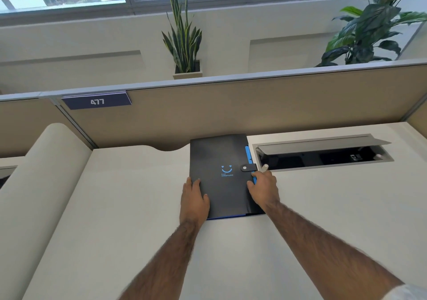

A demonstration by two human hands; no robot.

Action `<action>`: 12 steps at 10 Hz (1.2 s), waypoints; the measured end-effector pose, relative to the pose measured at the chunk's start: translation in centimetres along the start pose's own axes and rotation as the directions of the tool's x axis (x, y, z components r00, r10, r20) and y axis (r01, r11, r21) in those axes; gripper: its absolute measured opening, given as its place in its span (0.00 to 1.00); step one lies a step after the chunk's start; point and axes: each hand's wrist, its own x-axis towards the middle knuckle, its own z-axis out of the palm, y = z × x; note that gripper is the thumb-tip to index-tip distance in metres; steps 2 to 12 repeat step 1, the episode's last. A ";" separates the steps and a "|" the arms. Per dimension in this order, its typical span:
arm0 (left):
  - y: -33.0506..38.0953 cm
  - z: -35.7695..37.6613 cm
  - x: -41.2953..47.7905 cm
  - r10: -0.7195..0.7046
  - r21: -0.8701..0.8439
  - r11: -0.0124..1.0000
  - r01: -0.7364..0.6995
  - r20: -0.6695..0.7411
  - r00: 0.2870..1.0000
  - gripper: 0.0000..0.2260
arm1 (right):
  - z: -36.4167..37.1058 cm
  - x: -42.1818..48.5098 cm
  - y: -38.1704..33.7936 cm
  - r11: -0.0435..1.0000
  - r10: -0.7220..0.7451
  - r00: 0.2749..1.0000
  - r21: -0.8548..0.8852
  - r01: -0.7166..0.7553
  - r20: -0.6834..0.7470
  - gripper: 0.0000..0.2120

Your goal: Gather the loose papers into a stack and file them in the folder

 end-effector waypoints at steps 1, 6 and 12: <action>-0.4 -1.4 -1.1 -0.001 0.020 1.000 0.002 -0.047 0.999 0.29 | -0.9 -1.9 0.9 0.996 0.076 0.994 0.053 -0.072 -0.078 0.18; -0.4 -1.4 -1.1 -0.001 0.020 1.000 0.002 -0.047 0.999 0.29 | -0.9 -1.9 0.9 0.996 0.076 0.994 0.053 -0.072 -0.078 0.18; -0.4 -1.4 -1.1 -0.001 0.020 1.000 0.002 -0.047 0.999 0.29 | -0.9 -1.9 0.9 0.996 0.076 0.994 0.053 -0.072 -0.078 0.18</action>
